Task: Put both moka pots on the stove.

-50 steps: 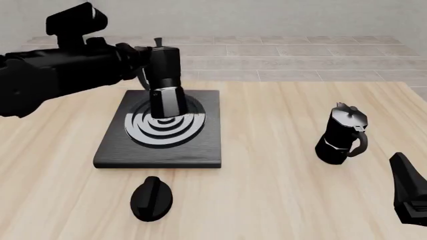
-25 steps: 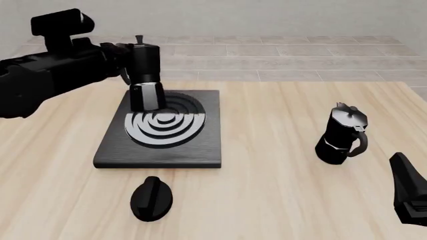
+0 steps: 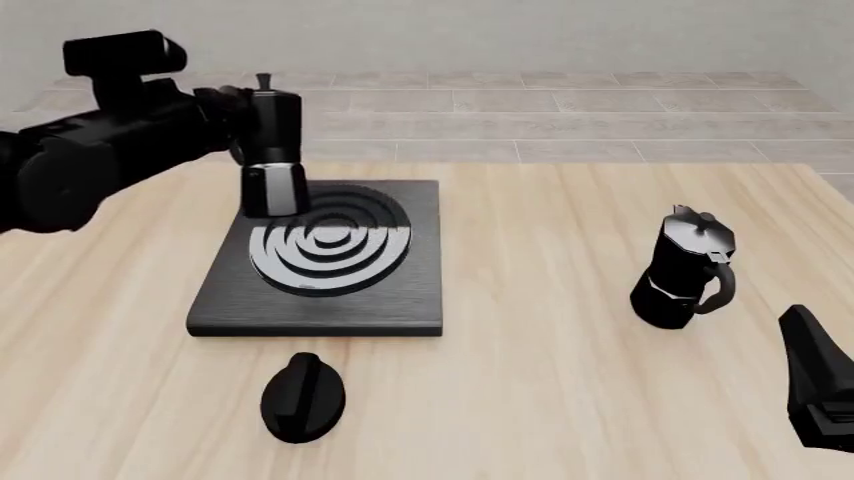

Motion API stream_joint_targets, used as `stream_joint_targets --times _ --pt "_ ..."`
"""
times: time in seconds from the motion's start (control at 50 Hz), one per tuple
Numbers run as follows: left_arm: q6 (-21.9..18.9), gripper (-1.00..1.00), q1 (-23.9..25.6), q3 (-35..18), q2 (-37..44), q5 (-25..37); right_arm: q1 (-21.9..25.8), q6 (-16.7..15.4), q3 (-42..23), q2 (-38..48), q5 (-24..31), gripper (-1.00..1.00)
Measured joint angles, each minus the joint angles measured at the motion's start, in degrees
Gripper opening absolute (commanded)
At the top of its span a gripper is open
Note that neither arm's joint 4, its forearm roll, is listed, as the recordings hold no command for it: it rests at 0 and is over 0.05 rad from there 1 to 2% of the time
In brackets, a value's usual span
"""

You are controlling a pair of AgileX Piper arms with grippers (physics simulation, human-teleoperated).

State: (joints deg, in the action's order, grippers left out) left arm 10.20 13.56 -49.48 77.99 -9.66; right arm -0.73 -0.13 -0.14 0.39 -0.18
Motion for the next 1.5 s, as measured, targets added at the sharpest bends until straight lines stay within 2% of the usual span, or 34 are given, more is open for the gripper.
stream_joint_targets --times 0.92,1.5 --pt "-1.9 -1.0 -3.0 -5.7 14.7 -8.8 0.0 0.0 0.0 0.0 0.0 1.0" --pt "-3.8 -1.0 -3.7 -7.0 19.0 -11.3 0.0 0.0 0.0 0.0 0.0 1.0"
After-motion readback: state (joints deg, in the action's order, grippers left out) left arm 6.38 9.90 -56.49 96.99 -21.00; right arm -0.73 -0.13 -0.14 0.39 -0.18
